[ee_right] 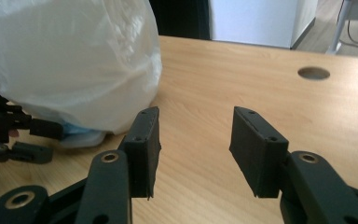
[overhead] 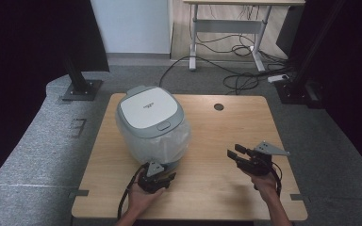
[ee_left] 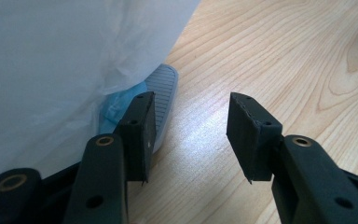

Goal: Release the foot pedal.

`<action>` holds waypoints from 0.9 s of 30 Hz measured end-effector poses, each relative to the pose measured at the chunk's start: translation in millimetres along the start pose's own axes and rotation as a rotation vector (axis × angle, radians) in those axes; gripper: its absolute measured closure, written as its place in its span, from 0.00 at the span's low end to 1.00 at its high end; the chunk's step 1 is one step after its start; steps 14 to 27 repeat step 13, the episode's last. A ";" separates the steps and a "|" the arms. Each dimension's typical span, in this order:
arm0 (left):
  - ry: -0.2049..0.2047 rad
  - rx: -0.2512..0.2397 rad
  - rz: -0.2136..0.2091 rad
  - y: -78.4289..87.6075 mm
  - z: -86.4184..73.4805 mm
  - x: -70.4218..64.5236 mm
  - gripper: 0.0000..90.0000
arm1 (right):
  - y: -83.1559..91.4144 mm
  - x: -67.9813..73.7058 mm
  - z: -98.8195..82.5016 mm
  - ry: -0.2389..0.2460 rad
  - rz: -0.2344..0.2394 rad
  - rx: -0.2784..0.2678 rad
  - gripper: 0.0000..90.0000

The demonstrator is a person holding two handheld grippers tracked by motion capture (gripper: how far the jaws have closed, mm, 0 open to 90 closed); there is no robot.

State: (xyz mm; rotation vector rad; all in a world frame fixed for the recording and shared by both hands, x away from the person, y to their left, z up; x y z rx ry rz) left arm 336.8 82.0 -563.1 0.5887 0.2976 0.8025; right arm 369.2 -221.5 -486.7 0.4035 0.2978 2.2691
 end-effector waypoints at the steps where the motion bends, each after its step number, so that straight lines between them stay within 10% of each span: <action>1: -0.001 0.001 -0.001 0.0 -0.1 -0.1 0.58 | 0.4 -1.3 -3.2 -0.003 -0.002 0.003 0.57; 27: -0.001 0.005 -0.005 0.6 -0.8 0.5 0.58 | 2.4 -7.7 -15.2 0.004 -0.025 0.025 0.55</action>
Point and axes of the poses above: each handheld gripper's, and its own axes: y roughly backward along the jaws, z roughly out of its top, x roughly to its left, the point moved 6 cm from there along -y, roughly forward along the jaws, and after that the axes turned 3 degrees about z, right-handed, at the moved point
